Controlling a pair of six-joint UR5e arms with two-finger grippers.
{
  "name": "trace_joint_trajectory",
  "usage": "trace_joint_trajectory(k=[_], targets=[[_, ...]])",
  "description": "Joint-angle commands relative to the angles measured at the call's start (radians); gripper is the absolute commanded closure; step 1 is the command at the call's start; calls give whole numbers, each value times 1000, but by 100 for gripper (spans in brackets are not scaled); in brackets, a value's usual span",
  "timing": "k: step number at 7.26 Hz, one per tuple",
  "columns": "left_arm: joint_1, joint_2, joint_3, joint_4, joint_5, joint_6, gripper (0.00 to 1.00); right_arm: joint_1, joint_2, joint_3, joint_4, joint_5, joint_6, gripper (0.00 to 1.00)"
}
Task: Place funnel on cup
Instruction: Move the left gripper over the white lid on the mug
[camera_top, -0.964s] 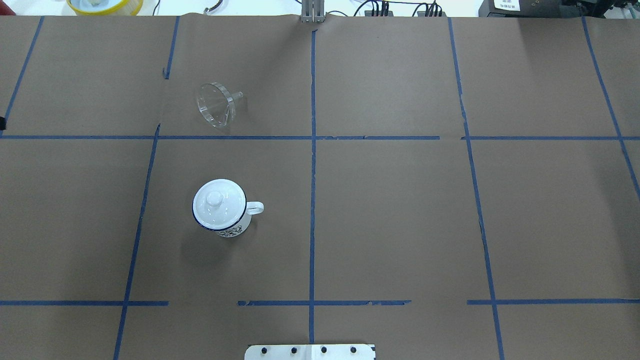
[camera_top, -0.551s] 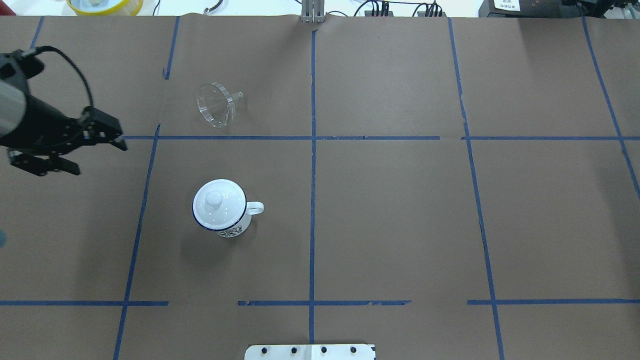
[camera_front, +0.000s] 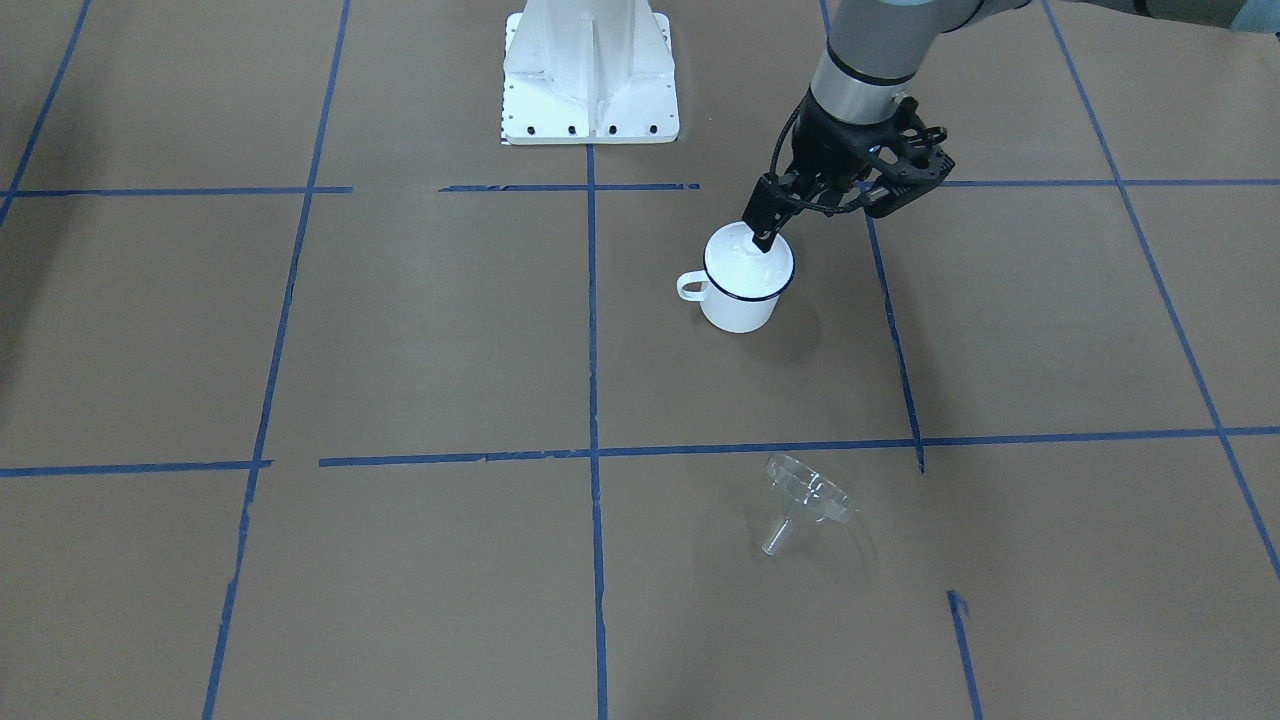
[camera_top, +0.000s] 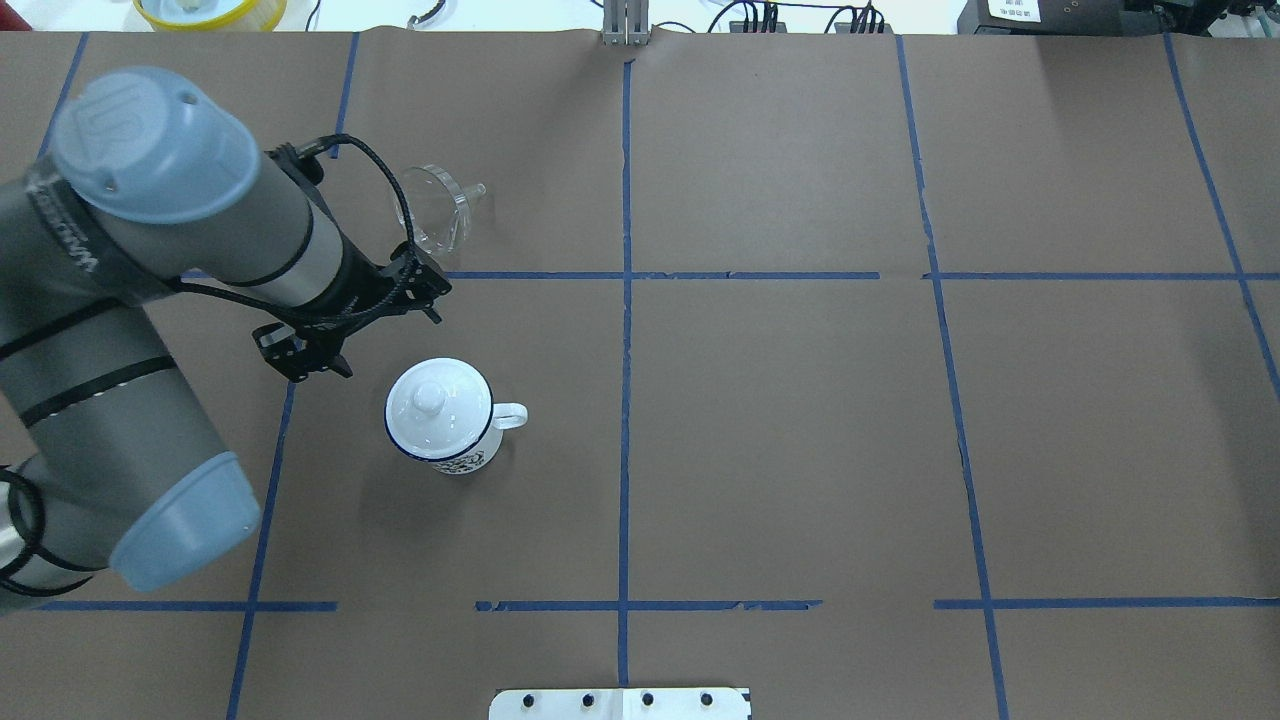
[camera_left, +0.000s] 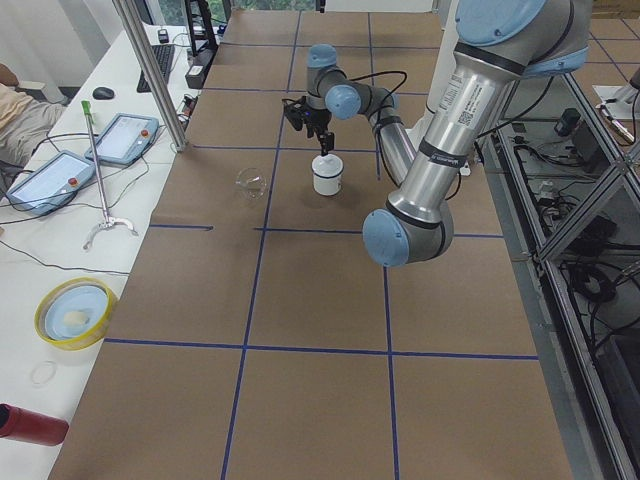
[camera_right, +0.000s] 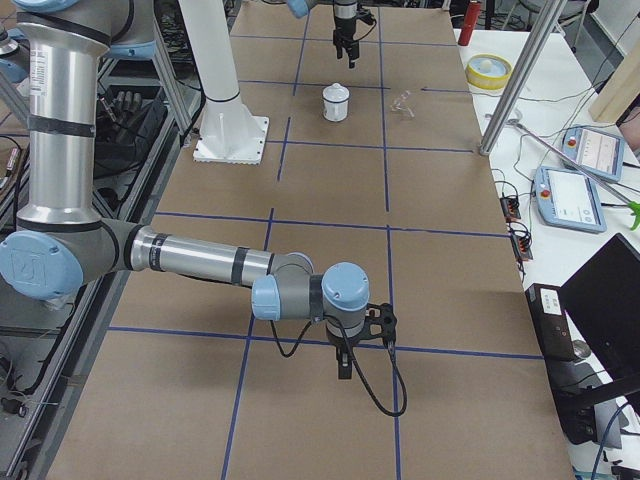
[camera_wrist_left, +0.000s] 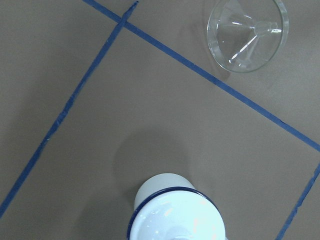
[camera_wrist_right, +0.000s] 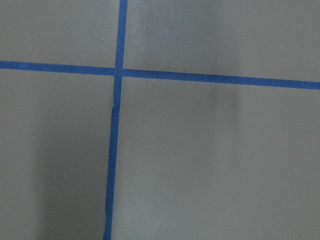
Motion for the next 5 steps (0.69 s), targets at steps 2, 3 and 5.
trace_joint_trajectory(k=[2, 3, 5], targets=[[96, -48, 75, 3, 101, -102, 0, 0, 0, 0, 0, -1, 0, 0], [100, -42, 60, 3, 105, -119, 2, 0, 0, 0, 0, 1, 0, 0], [100, 7, 9, 1, 108, -113, 6, 0, 0, 0, 0, 1, 0, 0]])
